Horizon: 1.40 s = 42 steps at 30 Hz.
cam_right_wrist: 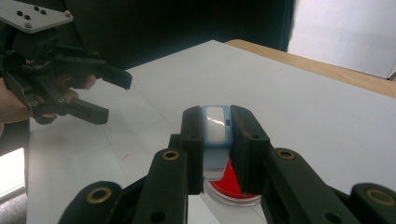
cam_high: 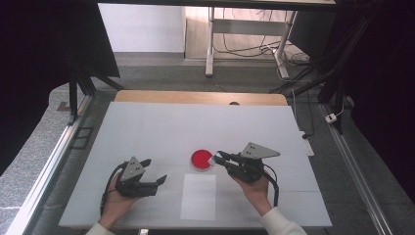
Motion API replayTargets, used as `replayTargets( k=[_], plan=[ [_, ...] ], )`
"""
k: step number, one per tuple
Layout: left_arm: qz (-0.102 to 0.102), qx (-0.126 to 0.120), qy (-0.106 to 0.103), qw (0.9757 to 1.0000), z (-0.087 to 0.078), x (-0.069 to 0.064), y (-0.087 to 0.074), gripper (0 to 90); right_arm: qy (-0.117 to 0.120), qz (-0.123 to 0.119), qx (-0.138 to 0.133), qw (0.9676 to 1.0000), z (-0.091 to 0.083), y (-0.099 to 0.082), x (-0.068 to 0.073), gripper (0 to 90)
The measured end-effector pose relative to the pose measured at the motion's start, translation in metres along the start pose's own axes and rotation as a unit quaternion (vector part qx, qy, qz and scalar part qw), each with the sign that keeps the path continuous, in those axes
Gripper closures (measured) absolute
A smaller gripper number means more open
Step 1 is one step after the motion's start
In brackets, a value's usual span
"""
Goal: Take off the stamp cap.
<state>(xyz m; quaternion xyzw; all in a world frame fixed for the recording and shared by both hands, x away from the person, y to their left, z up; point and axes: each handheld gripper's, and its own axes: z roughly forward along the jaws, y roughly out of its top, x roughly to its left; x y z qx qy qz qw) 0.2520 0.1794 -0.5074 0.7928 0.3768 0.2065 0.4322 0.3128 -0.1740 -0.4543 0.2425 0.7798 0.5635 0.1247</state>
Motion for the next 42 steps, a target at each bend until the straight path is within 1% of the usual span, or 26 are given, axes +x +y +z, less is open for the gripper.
replayTargets(
  k=[8,15,27,42],
  plan=[
    [0.007,0.001,-0.007,0.9999,0.009,-0.005,0.009,21.1,0.001,-0.001,-0.002,1.0000,0.001,0.000,0.001,75.2],
    [0.020,0.003,-0.011,0.9997,0.016,-0.010,0.016,21.2,0.000,0.000,-0.001,1.0000,0.000,-0.001,0.001,75.3],
    [0.023,0.008,-0.021,0.9995,0.026,-0.018,0.021,22.0,-0.001,-0.002,-0.003,1.0000,0.002,-0.001,0.002,75.3],
    [0.032,0.006,-0.031,0.9990,0.037,-0.027,0.031,22.2,-0.001,-0.002,-0.006,1.0000,0.001,-0.001,0.002,75.3]
  ],
)
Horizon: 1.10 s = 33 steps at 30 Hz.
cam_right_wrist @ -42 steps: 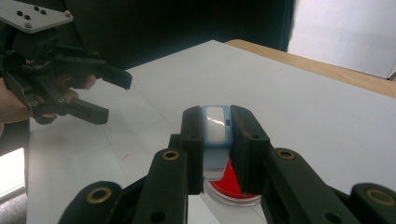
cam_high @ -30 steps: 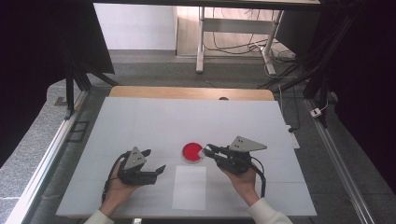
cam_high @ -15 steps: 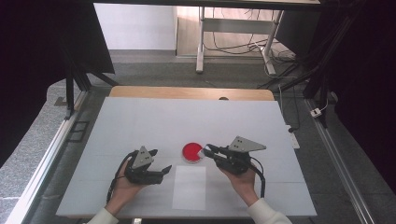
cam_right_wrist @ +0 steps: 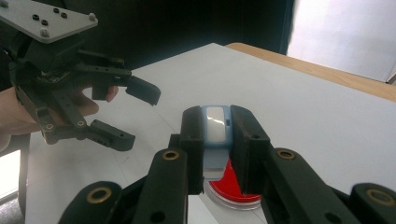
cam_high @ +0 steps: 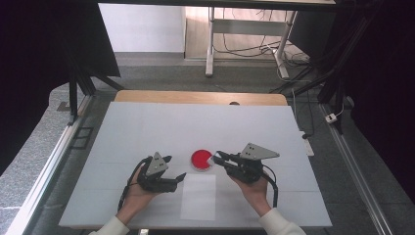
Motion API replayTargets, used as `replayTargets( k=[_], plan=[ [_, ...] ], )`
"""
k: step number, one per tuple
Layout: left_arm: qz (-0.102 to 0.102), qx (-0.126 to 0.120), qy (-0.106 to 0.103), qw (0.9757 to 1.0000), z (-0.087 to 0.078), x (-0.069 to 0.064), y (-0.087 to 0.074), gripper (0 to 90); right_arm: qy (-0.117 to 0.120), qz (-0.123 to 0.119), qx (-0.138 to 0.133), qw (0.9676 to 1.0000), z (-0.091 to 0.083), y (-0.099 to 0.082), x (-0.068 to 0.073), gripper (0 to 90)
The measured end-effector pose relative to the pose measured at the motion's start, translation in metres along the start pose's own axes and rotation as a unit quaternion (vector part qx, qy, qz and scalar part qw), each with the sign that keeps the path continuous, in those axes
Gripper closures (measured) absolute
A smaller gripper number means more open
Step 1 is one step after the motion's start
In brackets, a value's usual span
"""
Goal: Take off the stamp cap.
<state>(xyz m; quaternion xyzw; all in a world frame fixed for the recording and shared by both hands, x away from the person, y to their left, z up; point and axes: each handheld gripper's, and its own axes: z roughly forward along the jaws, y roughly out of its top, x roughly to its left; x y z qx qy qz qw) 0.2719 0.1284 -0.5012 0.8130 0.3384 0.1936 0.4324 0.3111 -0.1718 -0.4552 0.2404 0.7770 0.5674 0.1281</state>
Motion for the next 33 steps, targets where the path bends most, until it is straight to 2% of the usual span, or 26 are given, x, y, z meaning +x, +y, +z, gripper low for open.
replayTargets(
  k=[33],
  plan=[
    [0.016,0.001,-0.015,0.9998,0.018,-0.013,0.017,22.4,0.000,-0.002,-0.006,1.0000,0.003,-0.001,0.003,75.2]
  ],
)
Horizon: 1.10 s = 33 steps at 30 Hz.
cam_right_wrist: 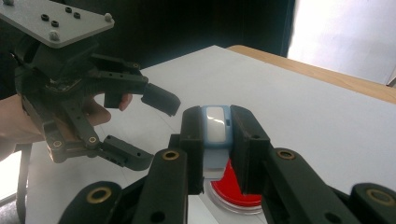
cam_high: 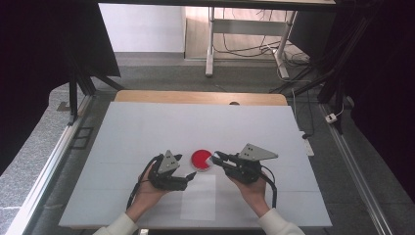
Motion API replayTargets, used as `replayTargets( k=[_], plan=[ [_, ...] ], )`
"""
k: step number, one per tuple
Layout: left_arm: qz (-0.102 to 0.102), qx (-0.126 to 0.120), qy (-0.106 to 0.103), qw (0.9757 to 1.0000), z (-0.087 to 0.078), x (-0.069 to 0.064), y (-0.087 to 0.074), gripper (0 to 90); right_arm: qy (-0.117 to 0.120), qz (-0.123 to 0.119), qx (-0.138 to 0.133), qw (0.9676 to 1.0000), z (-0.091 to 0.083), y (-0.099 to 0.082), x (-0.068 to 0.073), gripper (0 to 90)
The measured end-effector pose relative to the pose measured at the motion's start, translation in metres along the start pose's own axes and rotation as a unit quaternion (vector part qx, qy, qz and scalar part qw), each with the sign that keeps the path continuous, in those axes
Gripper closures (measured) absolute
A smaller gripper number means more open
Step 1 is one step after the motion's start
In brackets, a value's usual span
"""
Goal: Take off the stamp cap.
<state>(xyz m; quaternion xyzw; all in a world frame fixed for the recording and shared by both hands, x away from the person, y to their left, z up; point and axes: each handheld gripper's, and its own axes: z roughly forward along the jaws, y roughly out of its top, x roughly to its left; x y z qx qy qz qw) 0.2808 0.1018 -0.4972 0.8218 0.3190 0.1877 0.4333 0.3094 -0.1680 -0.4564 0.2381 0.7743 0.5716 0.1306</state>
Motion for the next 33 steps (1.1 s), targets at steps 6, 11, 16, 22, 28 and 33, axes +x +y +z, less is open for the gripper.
replayTargets(
  k=[6,11,16,22,28,33],
  plan=[
    [0.001,0.001,-0.001,1.0000,0.004,-0.001,0.002,22.4,0.000,0.000,-0.001,1.0000,0.000,0.000,0.000,75.3],
    [0.002,0.001,-0.001,1.0000,0.006,-0.002,0.003,22.5,0.000,0.000,-0.002,1.0000,0.002,0.000,0.001,75.3],
    [0.001,0.001,-0.004,1.0000,0.010,-0.003,0.004,22.5,0.000,-0.002,0.000,1.0000,0.003,-0.001,0.002,75.3],
    [0.002,-0.001,-0.004,1.0000,0.013,-0.005,0.007,22.5,-0.001,-0.001,-0.001,1.0000,0.003,-0.001,0.002,75.3],
    [0.005,-0.002,-0.007,1.0000,0.017,-0.009,0.011,22.5,-0.002,-0.001,-0.001,1.0000,0.004,-0.001,0.003,75.3],
    [0.010,-0.003,-0.011,0.9999,0.020,-0.013,0.015,22.6,-0.010,0.006,0.000,0.9999,0.005,-0.002,0.003,75.3]
  ],
)
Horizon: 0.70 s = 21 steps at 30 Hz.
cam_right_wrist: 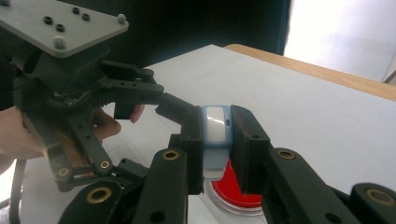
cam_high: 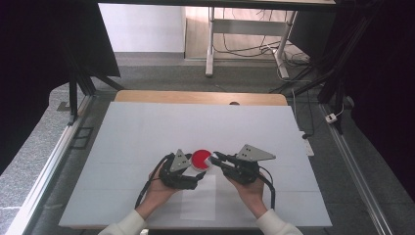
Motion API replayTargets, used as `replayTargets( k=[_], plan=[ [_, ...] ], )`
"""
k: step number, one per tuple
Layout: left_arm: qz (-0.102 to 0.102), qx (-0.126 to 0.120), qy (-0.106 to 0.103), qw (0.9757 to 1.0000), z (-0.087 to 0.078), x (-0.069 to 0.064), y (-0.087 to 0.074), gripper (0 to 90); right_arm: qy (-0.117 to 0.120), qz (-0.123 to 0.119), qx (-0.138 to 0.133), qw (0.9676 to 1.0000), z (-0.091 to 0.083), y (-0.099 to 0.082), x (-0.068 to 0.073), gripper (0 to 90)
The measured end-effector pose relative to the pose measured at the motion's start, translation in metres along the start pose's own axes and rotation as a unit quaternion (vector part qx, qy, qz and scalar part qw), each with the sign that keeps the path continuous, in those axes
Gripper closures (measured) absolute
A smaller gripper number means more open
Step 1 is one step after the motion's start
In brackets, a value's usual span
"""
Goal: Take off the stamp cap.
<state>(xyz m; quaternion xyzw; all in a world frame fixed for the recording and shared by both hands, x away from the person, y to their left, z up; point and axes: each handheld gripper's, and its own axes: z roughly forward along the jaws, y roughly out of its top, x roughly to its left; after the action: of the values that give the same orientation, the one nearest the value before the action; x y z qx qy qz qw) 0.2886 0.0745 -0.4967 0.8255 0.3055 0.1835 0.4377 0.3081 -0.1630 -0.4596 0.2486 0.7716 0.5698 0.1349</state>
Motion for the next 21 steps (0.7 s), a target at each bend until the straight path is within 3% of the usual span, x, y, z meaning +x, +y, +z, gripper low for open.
replayTargets(
  k=[8,13,18,21],
  plan=[
    [0.010,-0.002,0.002,0.9999,0.001,-0.004,0.007,22.9,-0.005,0.008,-0.006,0.9999,-0.003,0.001,-0.001,75.3],
    [0.007,-0.014,0.000,0.9999,0.001,-0.006,0.020,23.1,-0.009,0.013,-0.012,0.9998,-0.005,0.001,-0.003,75.2],
    [0.015,-0.013,-0.010,0.9998,0.009,-0.014,0.029,23.0,-0.016,0.016,-0.017,0.9996,-0.008,0.002,-0.003,75.2],
    [0.024,-0.008,-0.004,0.9997,0.011,-0.016,0.028,23.0,-0.018,0.017,-0.020,0.9995,-0.010,0.003,-0.003,75.2]
  ],
)
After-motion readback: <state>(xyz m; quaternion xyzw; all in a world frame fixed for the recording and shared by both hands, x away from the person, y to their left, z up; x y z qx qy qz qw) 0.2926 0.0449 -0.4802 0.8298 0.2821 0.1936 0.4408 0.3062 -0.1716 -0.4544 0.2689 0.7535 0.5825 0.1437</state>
